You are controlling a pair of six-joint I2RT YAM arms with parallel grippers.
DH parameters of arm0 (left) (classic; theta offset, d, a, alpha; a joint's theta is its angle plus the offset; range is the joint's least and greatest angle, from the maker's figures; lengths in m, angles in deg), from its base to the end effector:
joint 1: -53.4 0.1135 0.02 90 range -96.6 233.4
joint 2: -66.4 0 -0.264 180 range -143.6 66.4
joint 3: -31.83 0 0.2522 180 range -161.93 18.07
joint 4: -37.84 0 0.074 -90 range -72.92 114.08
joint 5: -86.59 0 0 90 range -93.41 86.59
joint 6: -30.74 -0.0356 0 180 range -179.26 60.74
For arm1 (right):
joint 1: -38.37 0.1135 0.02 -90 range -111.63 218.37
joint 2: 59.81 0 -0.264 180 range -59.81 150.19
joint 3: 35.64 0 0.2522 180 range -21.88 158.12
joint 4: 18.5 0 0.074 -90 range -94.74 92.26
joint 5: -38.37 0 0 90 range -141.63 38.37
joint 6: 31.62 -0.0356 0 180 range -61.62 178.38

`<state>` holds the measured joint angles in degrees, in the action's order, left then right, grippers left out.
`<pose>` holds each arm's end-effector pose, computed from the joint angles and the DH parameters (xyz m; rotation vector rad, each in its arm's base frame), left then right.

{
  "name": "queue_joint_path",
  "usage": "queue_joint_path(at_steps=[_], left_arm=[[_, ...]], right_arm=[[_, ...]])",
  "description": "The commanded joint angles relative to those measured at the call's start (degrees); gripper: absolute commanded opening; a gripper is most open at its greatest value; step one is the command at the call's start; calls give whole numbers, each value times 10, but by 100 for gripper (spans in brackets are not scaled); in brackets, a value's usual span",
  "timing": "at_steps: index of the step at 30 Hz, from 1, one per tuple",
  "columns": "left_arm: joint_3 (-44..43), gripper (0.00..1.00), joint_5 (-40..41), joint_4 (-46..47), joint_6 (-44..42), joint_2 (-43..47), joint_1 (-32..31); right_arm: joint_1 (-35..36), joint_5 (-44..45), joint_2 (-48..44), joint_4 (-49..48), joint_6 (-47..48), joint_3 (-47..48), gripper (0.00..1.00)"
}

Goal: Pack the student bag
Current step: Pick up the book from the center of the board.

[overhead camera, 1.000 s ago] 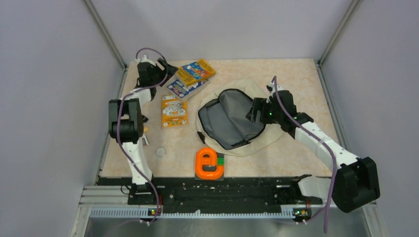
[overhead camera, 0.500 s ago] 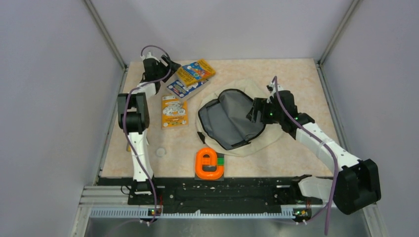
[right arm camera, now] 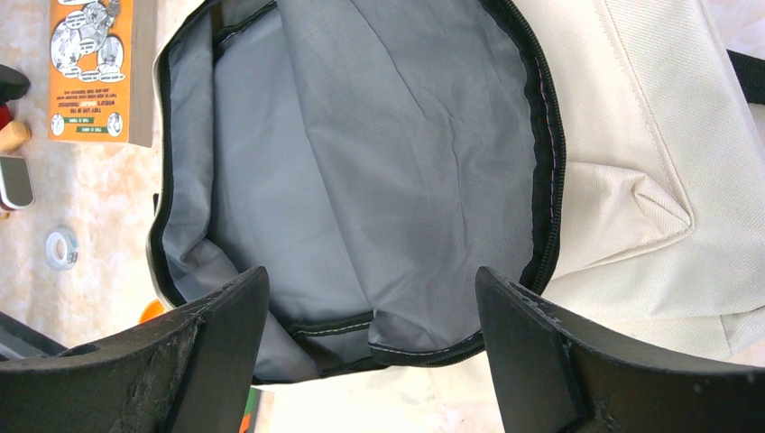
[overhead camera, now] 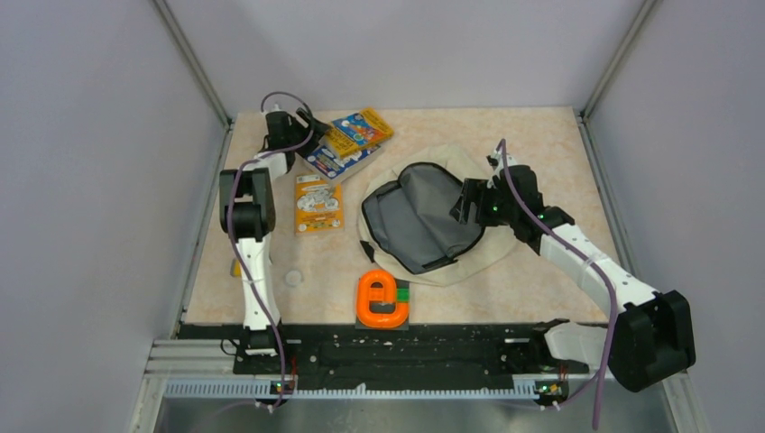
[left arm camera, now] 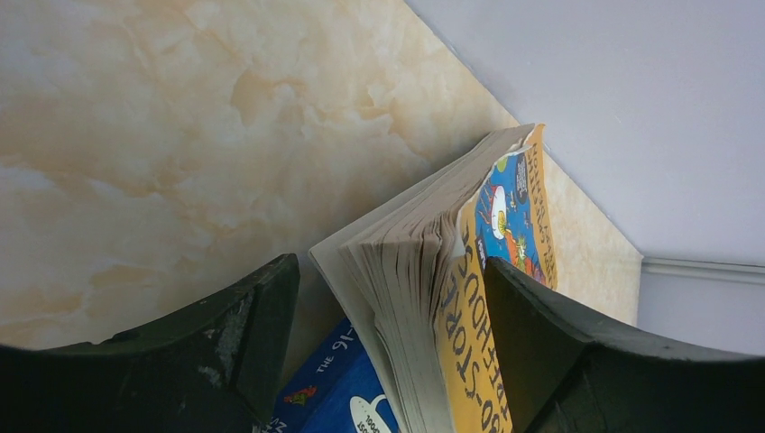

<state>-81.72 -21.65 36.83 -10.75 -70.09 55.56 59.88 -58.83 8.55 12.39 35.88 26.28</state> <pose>0.5423 0.0093 0.1532 -0.6852 1.9481 -0.8285 0.2404 0.0995 0.2643 -0.0512 2.2745 0.5544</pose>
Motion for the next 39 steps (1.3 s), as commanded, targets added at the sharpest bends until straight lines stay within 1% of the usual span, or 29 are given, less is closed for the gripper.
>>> queue_joint_path(at_steps=[1, 5, 9, 11, 16, 21, 23, 29, 34, 39], left_arm=[[-37, 79, -17, 7, 21, -17, -2], [-37, 75, -30, 29, 36, -24, -3], [-34, 65, -39, 56, 44, -21, -5], [-33, 57, -41, 67, 45, -19, -4], [-30, 43, -52, 101, 45, -10, -5], [-22, 24, -65, 135, 41, 3, -4], [-16, 20, -71, 150, 41, 10, -5], [3, 0, -92, 193, 51, 34, -4], [55, 0, -108, 255, 66, 78, -4], [123, 0, -133, 317, 65, 150, -7]], right_arm=[[-1, 5, -14, -14, 5, 6, 82], [-1, 9, -15, -14, 6, 3, 82], [0, 11, -14, -12, 7, 0, 82], [0, 11, -14, -13, 7, -2, 82], [-1, 14, -14, -11, 9, -3, 82], [0, 18, -13, -8, 11, -5, 82], [-1, 19, -13, -8, 12, -6, 82], [-1, 21, -14, -7, 12, -9, 82], [-1, 22, -17, -6, 12, -11, 82], [-1, 21, -27, -7, 11, -12, 81]])
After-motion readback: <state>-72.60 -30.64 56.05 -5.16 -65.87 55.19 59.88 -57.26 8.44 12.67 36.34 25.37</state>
